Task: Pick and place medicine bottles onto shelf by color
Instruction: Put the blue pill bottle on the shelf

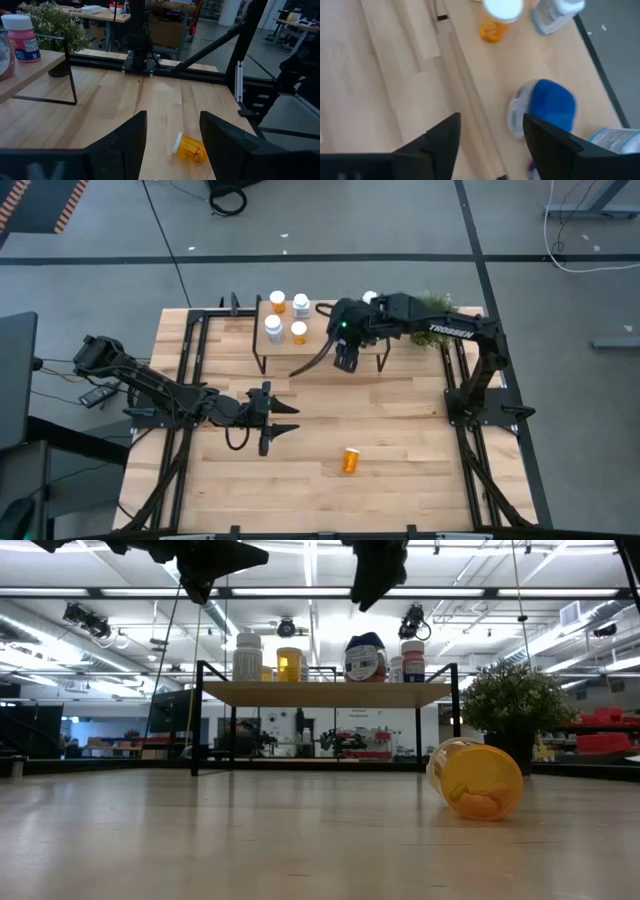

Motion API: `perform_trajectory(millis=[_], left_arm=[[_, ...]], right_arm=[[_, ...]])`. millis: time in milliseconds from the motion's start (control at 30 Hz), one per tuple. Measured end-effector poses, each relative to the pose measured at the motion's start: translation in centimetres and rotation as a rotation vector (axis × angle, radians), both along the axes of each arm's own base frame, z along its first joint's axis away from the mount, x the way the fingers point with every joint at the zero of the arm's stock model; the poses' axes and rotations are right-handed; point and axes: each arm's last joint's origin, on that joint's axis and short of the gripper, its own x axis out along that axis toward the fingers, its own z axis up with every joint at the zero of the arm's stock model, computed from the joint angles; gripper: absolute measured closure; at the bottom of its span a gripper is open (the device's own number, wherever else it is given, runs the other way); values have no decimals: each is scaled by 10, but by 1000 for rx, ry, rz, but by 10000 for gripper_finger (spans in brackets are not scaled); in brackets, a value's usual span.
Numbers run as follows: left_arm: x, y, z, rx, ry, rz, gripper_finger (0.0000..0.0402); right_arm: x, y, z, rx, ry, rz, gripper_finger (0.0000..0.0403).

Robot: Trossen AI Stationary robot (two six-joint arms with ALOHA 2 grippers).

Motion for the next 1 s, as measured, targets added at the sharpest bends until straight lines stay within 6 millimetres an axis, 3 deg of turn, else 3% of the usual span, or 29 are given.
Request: perform_trajectory(millis=[200, 433, 633, 1000], left_arm=[[0, 0, 0, 7, 0, -1, 212], [0, 0, 0, 16, 0, -3, 212], [0, 0, 0, 16, 2, -3, 212], [0, 0, -3, 4, 25, 0, 212]], right_arm=[[1, 6, -18, -11, 65, -28, 235], [-1, -13, -51, -2, 158, -86, 301], [-1, -26, -51, -18, 138, -91, 329], [0, -46, -48, -46, 80, -106, 341]])
